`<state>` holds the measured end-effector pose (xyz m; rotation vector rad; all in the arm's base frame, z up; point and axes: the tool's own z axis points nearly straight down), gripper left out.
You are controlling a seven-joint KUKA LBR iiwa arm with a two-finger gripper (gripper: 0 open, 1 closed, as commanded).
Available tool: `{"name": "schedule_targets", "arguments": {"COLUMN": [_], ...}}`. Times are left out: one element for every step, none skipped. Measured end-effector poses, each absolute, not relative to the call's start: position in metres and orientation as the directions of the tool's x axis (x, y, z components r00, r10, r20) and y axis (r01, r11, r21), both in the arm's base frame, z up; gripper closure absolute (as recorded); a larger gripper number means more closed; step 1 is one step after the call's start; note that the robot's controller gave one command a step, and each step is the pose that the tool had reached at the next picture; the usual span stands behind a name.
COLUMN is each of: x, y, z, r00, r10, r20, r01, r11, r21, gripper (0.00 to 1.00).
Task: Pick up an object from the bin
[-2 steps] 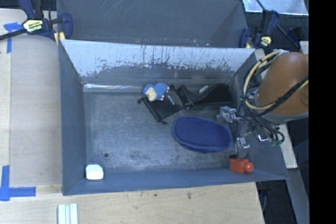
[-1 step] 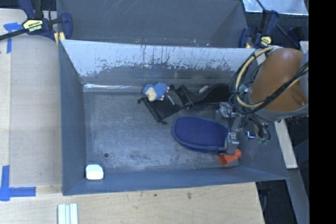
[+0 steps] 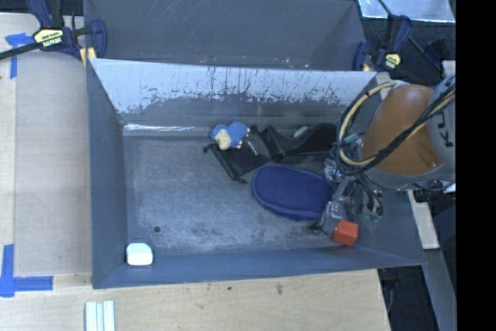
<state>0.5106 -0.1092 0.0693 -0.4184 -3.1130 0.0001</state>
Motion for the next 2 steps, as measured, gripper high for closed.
{"name": "schedule_targets", "arguments": {"x": [0.5022,0.5023], "y": [-0.0907,-0.0908], "z": [0.0701,0.0701], "r00": [-0.915,-0.916], "r10": [0.402,0.401], "r20": [0.004,0.004], "r01": [0.402,0.401], "r11": [0.915,0.916], "r21": [0.000,-0.001], "gripper": [0.00,1.00]}}
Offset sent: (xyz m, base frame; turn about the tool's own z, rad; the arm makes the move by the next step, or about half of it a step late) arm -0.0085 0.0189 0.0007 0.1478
